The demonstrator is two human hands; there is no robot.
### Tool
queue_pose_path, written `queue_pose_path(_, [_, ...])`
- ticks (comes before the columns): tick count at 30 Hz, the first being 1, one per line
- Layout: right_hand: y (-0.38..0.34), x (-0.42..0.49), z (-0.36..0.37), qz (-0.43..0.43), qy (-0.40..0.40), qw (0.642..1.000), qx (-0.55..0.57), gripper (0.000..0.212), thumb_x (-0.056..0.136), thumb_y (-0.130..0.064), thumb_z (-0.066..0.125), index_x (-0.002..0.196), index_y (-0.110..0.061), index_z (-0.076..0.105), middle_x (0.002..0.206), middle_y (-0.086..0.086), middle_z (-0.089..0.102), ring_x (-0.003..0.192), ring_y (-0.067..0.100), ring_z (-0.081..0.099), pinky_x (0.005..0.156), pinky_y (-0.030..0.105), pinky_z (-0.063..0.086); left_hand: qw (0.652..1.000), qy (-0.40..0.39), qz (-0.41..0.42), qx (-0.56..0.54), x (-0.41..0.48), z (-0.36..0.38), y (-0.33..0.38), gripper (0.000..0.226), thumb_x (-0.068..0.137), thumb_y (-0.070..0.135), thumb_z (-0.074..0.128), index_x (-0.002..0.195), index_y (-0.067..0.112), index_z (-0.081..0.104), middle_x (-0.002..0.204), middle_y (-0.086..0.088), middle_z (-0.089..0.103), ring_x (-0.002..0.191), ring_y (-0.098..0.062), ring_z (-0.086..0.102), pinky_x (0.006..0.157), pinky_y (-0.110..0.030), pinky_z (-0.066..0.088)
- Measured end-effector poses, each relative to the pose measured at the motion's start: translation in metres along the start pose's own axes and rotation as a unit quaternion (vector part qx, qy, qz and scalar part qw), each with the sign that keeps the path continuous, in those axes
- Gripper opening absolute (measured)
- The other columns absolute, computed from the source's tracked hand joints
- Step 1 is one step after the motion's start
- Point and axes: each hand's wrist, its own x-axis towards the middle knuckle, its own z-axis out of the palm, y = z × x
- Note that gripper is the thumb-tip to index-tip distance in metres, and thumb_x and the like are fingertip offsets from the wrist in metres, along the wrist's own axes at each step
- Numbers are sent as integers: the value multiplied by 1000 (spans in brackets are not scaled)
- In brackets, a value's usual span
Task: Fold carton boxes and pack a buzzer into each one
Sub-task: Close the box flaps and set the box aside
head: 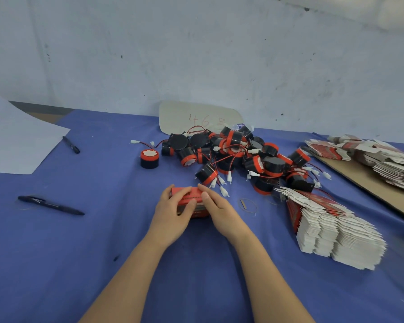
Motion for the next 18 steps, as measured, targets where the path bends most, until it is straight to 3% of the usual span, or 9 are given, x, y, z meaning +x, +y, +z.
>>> queue_pose_path(2, [-1,3,5,9,35,999,14,35,104,-24,36,136,-25,49,120,-12,52,96,-14,49,71,-5,36,999,26,-14,-31,1,2,2,31,101,28,44,129,26,55,146,-3,35,127,-13,40,102,-25,35])
queue_pose_path(4, [-2,7,10,19,51,998,12,39,103,-18,34,140,-25,45,124,-12,48,100,-8,49,75,0,36,998,58,-22,-30,3,6,4,30,101,20,41,128,21,55,138,-5,44,113,-10,45,93,-21,36])
queue_pose_path(7, [-6,10,20,52,82,995,-7,46,101,-14,31,147,-21,32,130,-6,44,108,5,45,85,12,33,991,83,-93,-55,7,14,10,50,100,17,41,148,11,27,148,-10,38,128,-23,43,101,-31,35])
queue_pose_path(8, [-9,9,24,64,94,993,0,41,101,-14,31,140,-18,40,126,-1,51,100,7,51,78,11,37,984,90,-133,-80,8,16,15,57,100,18,42,151,9,17,149,-12,37,130,-28,43,102,-34,36])
queue_pose_path(10, [-15,1,28,62,107,991,44,30,100,-13,33,122,-16,53,115,3,60,89,9,57,70,8,42,966,114,-174,-152,8,17,26,57,99,16,42,151,8,19,145,-15,41,126,-31,47,102,-38,40])
queue_pose_path(11, [-17,-5,28,49,118,989,79,30,101,-14,36,125,-18,54,117,2,61,96,11,58,78,12,45,958,125,-165,-197,6,18,35,53,99,14,41,149,10,24,144,-13,43,123,-28,49,100,-38,43])
queue_pose_path(13, [-27,-21,15,9,155,971,181,38,103,-18,39,140,-21,44,132,0,54,115,13,55,94,23,46,945,135,-106,-279,3,22,58,46,101,14,38,147,18,33,141,-5,46,117,-17,51,89,-23,47])
queue_pose_path(15, [-42,-42,-20,-62,221,934,274,38,102,-21,41,140,-28,43,135,1,54,116,16,59,91,30,52,938,109,-20,-329,-2,35,100,39,103,19,38,142,23,41,136,2,50,113,-9,53,79,-10,44])
queue_pose_path(18, [-72,-94,-106,-161,367,881,251,30,101,-18,44,124,-36,50,126,5,61,104,19,65,84,36,57,924,2,91,-372,-15,76,186,37,101,21,44,138,23,45,128,8,53,113,-3,54,90,-13,45])
